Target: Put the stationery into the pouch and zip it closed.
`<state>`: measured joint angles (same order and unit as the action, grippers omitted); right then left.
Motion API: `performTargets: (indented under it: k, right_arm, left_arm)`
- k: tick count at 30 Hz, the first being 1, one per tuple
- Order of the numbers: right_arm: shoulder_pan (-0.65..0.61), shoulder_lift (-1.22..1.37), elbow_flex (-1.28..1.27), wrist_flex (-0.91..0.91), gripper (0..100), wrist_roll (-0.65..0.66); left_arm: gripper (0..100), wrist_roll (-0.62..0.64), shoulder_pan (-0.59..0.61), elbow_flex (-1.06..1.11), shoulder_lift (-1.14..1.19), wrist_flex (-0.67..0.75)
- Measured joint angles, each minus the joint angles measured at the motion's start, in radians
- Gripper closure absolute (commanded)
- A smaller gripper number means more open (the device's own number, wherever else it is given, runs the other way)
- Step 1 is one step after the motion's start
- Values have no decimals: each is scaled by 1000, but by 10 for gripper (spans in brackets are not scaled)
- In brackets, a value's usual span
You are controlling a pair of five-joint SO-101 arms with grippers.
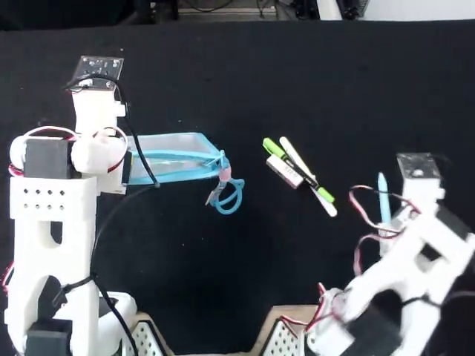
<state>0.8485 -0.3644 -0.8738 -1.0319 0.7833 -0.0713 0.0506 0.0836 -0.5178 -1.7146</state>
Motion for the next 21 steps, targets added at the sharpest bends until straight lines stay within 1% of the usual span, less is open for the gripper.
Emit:
performTargets:
  k: [3, 7, 9, 14, 17, 21]
  right_arm:
    - [23, 155, 72, 5, 969, 2]
    - [29, 328, 158, 5, 839, 2]
    - [31, 379, 196, -14, 803, 2]
    - [23, 399, 333, -160, 814, 3]
    - [-41, 399, 442, -270, 814, 3]
    - [-141, 399, 528, -281, 815, -34]
  left_arm:
    - [970, 0, 0, 0, 0, 0]
    - [970, 0, 0, 0, 0, 0]
    - [970, 0, 0, 0, 0, 0]
    - [970, 0, 0, 0, 0, 0]
    - [970, 0, 0, 0, 0, 0]
    - [970, 0, 0, 0, 0, 0]
